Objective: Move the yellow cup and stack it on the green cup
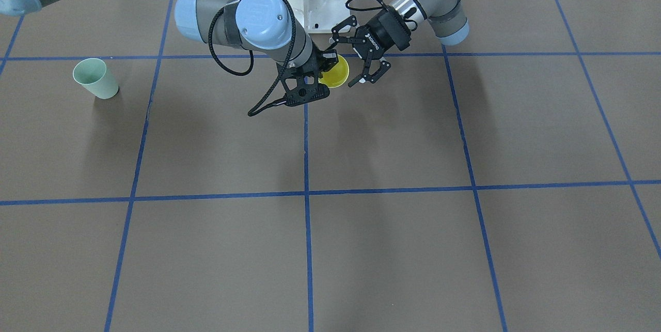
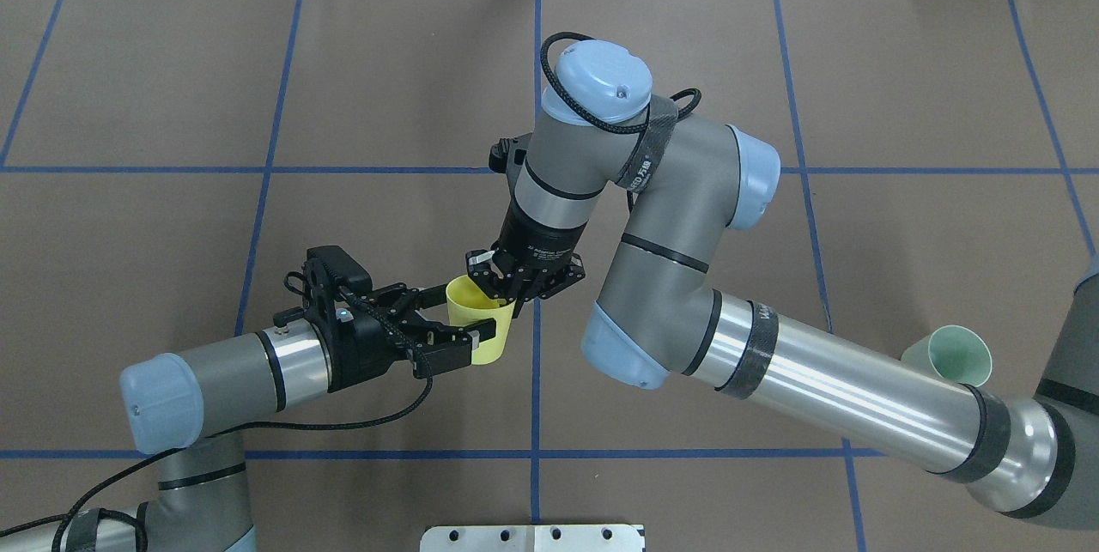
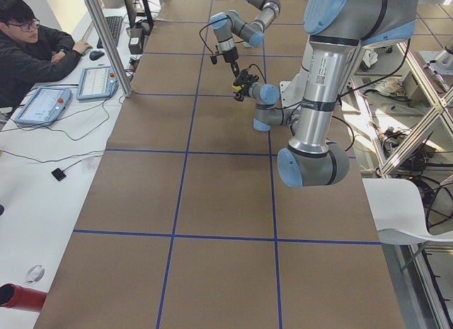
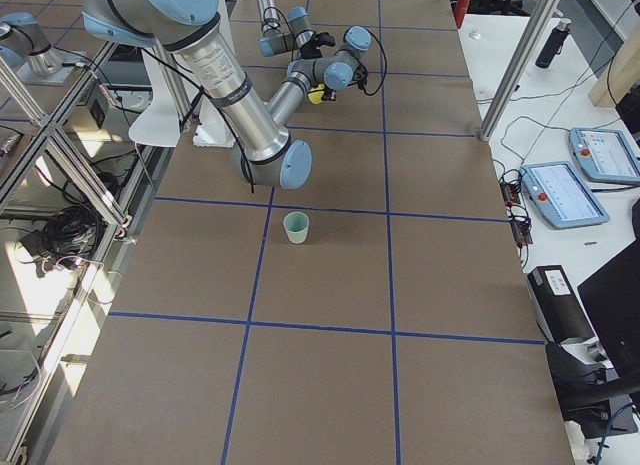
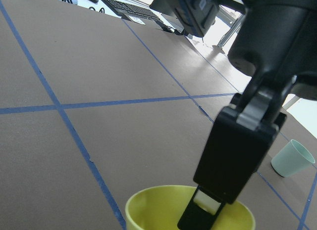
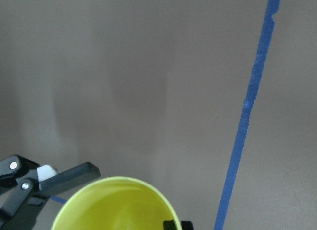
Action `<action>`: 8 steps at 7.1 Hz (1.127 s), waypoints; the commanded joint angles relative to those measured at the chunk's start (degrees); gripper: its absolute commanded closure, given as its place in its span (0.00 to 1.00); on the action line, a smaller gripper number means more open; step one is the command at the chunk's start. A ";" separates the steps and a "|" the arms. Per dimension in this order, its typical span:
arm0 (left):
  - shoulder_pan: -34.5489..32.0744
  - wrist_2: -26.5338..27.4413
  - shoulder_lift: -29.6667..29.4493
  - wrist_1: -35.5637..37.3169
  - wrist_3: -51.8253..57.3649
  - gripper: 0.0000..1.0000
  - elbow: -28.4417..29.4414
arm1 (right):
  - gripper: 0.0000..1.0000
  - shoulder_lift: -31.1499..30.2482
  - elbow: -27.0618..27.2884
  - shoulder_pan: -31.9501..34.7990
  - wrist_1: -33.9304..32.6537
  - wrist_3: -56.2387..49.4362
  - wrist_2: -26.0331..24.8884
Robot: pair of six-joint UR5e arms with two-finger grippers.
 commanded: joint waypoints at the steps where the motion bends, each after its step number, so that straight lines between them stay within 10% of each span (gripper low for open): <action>1: -0.32 0.08 0.62 0.06 -0.22 0.00 -0.57 | 1.00 -2.69 4.19 1.81 0.00 -0.27 -6.08; 5: -5.83 -0.26 6.84 1.11 -0.22 0.00 -1.71 | 1.00 -10.43 13.08 13.83 -0.26 -8.71 -14.73; 8: -26.26 -20.50 7.92 19.32 0.74 0.00 -1.45 | 1.00 -18.06 20.64 20.43 -0.35 -17.90 -19.84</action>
